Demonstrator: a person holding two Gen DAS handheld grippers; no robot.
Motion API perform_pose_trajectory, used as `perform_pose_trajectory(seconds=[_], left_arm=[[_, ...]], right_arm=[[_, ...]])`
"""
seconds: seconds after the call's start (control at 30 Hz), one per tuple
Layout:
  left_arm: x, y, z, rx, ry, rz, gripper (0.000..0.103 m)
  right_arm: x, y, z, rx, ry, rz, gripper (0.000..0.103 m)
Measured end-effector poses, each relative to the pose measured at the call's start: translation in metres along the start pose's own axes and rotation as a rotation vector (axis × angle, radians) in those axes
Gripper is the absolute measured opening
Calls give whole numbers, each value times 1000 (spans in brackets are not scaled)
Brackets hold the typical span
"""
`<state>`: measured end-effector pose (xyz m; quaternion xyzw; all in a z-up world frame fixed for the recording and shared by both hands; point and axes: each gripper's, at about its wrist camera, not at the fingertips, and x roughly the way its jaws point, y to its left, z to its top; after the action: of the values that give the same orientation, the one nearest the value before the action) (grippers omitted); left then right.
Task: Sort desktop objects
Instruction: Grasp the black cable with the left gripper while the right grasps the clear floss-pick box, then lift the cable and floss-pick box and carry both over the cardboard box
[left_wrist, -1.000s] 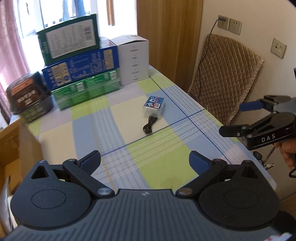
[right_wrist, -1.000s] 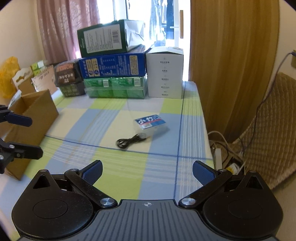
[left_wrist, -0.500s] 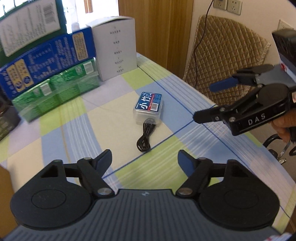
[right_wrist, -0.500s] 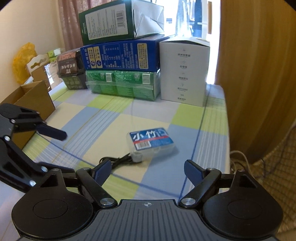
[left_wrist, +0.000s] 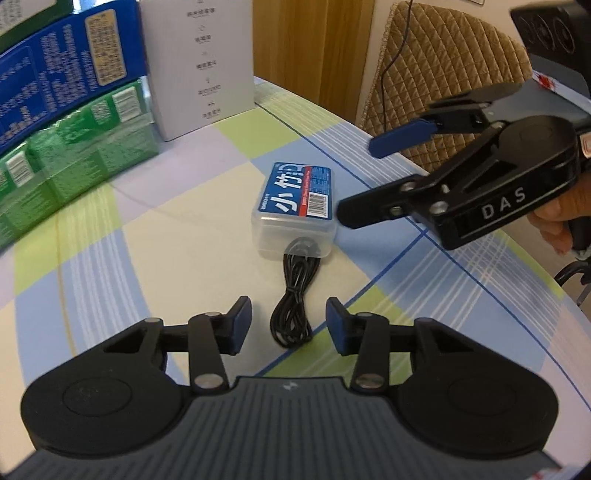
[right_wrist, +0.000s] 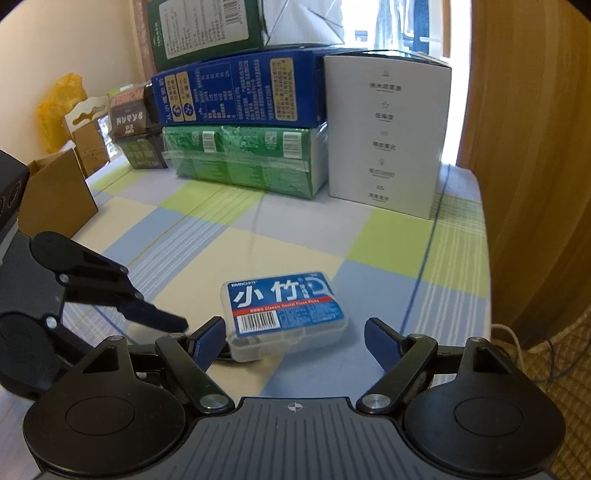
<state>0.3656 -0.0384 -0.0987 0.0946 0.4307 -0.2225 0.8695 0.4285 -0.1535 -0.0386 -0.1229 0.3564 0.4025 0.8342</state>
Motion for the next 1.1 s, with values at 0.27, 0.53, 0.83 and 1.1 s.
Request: perform_pose_trajectory(seconds=[0.27, 0.53, 0.83, 1.1], left_arm=[[6, -1, -4, -47, 10, 16, 16], [-18, 12, -31, -150, 30, 64, 7], [-31, 24, -46, -198, 9, 75, 7], [-30, 24, -47, -181, -12, 69, 18]], right_arm=[[26, 1, 8, -14, 11, 31, 79], [41, 9, 16, -27, 14, 4, 80], [62, 17, 19, -37, 56, -30, 85], [54, 28, 11, -15, 73, -91, 84]])
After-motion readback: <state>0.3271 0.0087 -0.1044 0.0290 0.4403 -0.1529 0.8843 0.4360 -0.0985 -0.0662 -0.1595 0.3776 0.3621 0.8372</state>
